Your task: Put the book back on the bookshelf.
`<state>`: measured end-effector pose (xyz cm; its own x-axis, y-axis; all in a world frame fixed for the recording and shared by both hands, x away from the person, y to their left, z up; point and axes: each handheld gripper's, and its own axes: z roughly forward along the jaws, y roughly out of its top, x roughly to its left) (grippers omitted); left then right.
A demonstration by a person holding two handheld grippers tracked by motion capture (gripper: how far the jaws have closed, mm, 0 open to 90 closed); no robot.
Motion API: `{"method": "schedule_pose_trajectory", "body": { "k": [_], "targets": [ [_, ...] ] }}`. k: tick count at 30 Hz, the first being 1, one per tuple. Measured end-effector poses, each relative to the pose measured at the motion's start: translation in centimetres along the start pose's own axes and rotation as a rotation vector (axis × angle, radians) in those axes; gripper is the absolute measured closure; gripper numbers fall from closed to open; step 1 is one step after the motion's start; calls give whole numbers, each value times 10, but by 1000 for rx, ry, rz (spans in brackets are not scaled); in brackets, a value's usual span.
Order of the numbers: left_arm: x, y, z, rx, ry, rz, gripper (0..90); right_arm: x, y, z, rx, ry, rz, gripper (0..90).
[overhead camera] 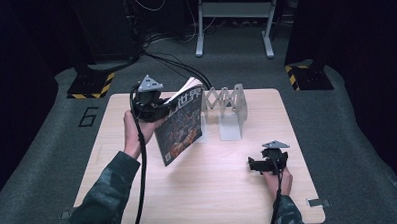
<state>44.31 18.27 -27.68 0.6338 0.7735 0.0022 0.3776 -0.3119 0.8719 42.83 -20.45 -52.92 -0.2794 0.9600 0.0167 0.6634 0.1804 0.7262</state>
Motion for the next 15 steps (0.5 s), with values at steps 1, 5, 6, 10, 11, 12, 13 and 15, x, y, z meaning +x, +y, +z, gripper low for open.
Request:
{"method": "schedule_pose_trajectory", "body": {
  "k": [1,5,6,10,11,12,13,15],
  "targets": [
    [0,1,1,1,6,-3,824,0,0,0,0,0,0,30],
    [0,1,5,-12,16,-18,824,0,0,0,0,0,0,30],
    [0,0,7,-17,23,-20,824,0,0,0,0,0,0,30],
    [0,1,12,-14,36,-31,824,0,0,0,0,0,0,30],
    [0,1,14,-19,41,-33,824,0,0,0,0,0,0,30],
    [0,1,14,-19,41,-33,824,0,0,0,0,0,0,30],
    [1,1,18,-18,47,-39,824,0,0,0,0,0,0,30],
    [1,1,20,-26,60,-51,825,0,0,0,0,0,0,30]
  ]
}}
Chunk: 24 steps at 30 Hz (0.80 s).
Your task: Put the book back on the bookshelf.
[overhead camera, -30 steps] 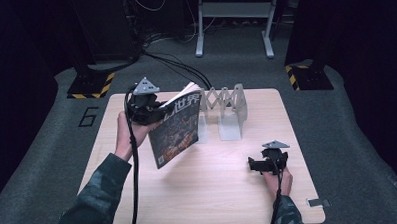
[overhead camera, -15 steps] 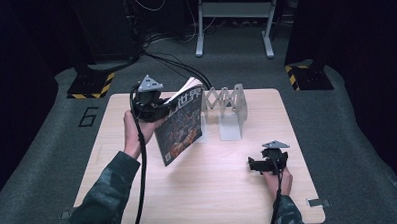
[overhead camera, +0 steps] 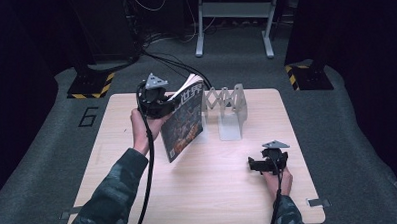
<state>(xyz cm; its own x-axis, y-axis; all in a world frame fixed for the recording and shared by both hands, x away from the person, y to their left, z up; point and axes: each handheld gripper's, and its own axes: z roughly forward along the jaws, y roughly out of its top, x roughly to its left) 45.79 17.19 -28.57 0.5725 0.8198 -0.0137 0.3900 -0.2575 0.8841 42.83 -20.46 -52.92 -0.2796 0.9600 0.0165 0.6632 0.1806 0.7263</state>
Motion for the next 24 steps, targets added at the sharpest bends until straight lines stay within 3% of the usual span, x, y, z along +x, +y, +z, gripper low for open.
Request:
{"method": "schedule_pose_trajectory", "body": {
  "k": [16,24],
  "targets": [
    [2,-3,23,-51,47,-73,824,0,0,0,-2,0,-4,31],
    [0,-3,36,-55,77,-74,825,0,0,0,3,0,-2,32]
  ]
}}
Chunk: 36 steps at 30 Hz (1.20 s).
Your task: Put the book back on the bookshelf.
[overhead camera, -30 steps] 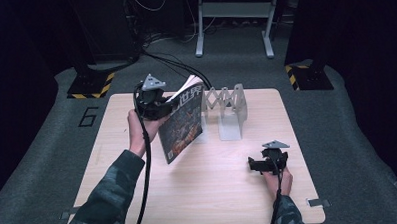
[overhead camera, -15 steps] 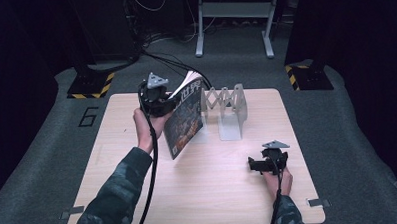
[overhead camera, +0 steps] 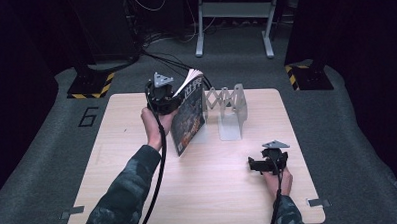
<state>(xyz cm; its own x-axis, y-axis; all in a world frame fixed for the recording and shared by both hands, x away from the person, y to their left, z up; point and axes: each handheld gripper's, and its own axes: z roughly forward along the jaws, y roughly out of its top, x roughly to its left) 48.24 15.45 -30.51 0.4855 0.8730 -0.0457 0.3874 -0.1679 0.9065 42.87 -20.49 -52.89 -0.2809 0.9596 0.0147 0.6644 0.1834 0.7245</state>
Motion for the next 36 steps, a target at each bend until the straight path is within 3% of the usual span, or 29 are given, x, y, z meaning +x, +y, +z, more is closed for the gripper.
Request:
{"method": "schedule_pose_trajectory", "body": {
  "k": [14,27,36],
  "targets": [
    [0,-5,19,-53,52,-54,825,0,0,0,-2,1,1,38],
    [5,-11,34,-61,76,-123,824,0,0,0,-7,-1,1,39],
    [11,-12,34,-41,83,-125,793,0,0,0,-10,-5,-3,40]
  ]
}}
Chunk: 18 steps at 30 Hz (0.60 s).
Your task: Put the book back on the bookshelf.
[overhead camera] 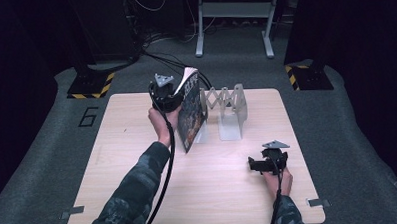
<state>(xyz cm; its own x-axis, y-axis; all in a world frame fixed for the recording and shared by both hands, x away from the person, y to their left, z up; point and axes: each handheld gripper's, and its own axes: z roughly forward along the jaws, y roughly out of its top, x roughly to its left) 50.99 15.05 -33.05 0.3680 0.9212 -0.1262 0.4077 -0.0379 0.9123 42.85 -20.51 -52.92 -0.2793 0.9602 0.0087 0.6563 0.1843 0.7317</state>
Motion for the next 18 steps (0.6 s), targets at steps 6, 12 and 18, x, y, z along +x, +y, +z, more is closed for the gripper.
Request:
{"method": "schedule_pose_trajectory", "body": {
  "k": [6,12,18],
  "targets": [
    [7,0,-13,0,9,8,529,0,0,0,3,3,-5,41],
    [7,-3,-28,-31,9,21,290,0,0,0,1,2,1,41],
    [4,-7,-47,-65,7,52,190,0,0,0,4,5,-5,41]
  ]
}}
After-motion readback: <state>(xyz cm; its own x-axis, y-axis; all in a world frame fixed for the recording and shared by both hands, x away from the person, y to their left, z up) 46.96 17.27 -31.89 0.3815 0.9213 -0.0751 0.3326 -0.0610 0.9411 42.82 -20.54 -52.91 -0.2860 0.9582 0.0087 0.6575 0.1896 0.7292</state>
